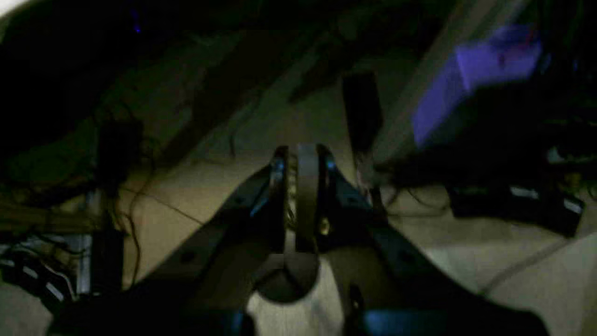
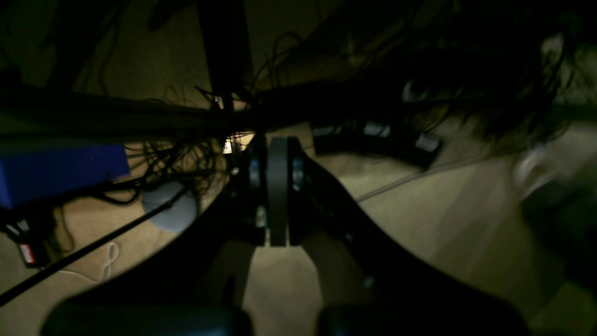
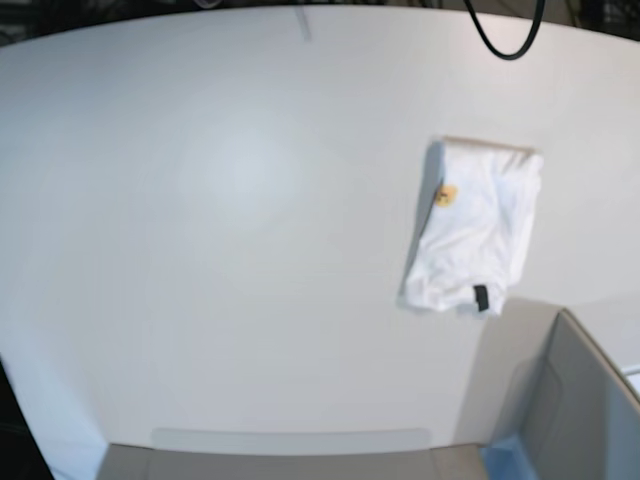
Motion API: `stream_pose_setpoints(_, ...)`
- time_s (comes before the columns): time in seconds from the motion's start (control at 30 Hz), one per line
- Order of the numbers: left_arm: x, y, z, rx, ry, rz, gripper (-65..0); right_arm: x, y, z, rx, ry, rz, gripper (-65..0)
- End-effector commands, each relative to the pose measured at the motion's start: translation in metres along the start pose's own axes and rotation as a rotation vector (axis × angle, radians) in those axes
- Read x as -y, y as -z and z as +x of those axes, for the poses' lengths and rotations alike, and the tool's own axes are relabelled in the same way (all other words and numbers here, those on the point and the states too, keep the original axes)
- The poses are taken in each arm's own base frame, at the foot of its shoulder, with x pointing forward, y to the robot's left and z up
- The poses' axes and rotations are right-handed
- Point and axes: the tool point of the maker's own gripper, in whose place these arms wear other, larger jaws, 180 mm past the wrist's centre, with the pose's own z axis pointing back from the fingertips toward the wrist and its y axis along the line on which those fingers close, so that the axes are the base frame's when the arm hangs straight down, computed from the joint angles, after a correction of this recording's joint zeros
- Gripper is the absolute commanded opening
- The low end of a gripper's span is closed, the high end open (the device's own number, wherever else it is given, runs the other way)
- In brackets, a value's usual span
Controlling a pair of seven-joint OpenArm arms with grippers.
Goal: Layout the t-shirt on the table in an organized manner, then fold the t-shirt properly
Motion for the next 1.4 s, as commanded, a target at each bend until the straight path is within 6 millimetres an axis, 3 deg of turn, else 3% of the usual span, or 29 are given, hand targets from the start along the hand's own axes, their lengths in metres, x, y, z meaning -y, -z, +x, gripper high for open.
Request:
stream_pose_setpoints(0.0,-0.001,-0.012,-0.001,0.004,0.009,0.007,-62.5,0.002,-0.001,-0.004,0.013,0.014,0.003,-65.0)
stream_pose_setpoints(0.07,-0.001,-0.013,-0.012,-0.026,0.021,0.007,-62.5,0.007,0.005,-0.025,-0.016,0.056,-0.012,-65.0)
stream_pose_setpoints(0.17,0.004,-0.009,-0.026,-0.061,0.023,0.011,-62.5,0.021,0.017,-0.038,-0.03,0.076,-0.05,-65.0)
stream_pose_setpoints(0.53,0.008,0.014,-0.086,-0.263,0.069,0.019,-62.5,0.062,0.064,-0.056,-0.032,0.146,-0.189,-65.0)
stream_pose_setpoints(0.6,0.017,0.021,-0.098,-0.318,0.062,0.021,-62.5,0.076,0.069,-0.052,-0.036,0.144,-0.215,-65.0)
stream_pose_setpoints(0.77,0.023,0.038,-0.12,-0.44,0.079,0.02,-62.5,0.064,0.104,-0.043,-0.119,0.041,-0.111,-65.0)
stream_pose_setpoints(0.97,0.033,0.121,-0.1,-0.406,0.041,0.044,-62.5,0.051,0.109,-0.076,-0.285,-0.016,0.009,-65.0)
stream_pose_setpoints(1.03,0.035,0.14,-0.098,-0.432,0.03,0.05,-62.4,0.046,0.107,-0.09,-0.34,-0.018,0.055,-65.0)
stream_pose_setpoints(1.2,0.038,0.158,-0.104,-0.519,-0.001,0.044,-62.3,0.031,0.097,-0.119,-0.483,-0.055,0.181,-65.0)
stream_pose_setpoints(1.3,0.056,0.167,-0.107,-0.568,-0.127,-0.028,-62.3,0.02,0.094,-0.13,-0.529,-0.069,0.236,-65.0)
stream_pose_setpoints(1.37,0.07,0.172,-0.108,-0.614,-0.208,-0.094,-62.3,0.016,0.1,-0.124,-0.531,-0.09,0.256,-65.0)
